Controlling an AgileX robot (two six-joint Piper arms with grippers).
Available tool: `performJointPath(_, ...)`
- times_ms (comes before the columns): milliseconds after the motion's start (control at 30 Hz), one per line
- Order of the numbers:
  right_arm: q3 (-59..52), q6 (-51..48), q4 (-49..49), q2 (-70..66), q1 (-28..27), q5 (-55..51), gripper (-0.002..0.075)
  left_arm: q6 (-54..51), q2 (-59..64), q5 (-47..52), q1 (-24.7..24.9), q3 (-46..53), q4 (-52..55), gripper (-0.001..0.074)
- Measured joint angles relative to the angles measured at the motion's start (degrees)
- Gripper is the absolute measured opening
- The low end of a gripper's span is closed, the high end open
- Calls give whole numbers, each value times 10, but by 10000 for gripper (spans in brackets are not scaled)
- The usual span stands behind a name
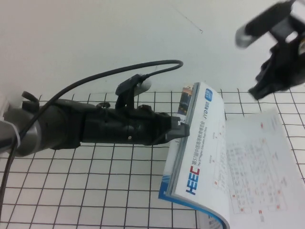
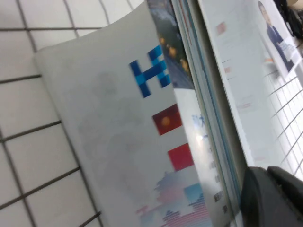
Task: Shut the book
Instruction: 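Close the open booklet and leave it lying on the table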
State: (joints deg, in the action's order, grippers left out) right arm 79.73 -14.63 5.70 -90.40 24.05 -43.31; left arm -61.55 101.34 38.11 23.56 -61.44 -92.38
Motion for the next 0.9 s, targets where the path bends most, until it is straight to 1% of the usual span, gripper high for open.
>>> performJointPath(100,33,1,8,70,-1,-6,-3,6,0,1,18,-29,0,-4)
performJointPath(267,46,3,9,153,-1,-33,-3,-1,-5,-3,39,-84,1,-4)
performJointPath(400,42,3,12,205,-1,-79,-3,-21,-48,-20,42,-112,5,-4)
performJointPath(467,28,-5,12,233,-1,-86,-3,-25,-85,-37,42,-114,17,-4)
performJointPath(533,-3,-10,13,265,-1,-86,-3,-25,-122,-50,42,-116,44,-4)
performJointPath(600,-50,-14,13,309,-1,-82,-3,-17,-166,-55,42,-116,93,-4)
performJointPath(733,-167,-12,12,416,-1,-48,-3,51,-252,-51,42,-108,213,-4)
performJointPath(833,-277,-9,1,516,-1,-2,-3,95,-322,-51,42,-73,287,-4)
performJointPath(900,-345,-6,-6,592,-1,29,-3,123,-374,-61,42,-33,327,-4)
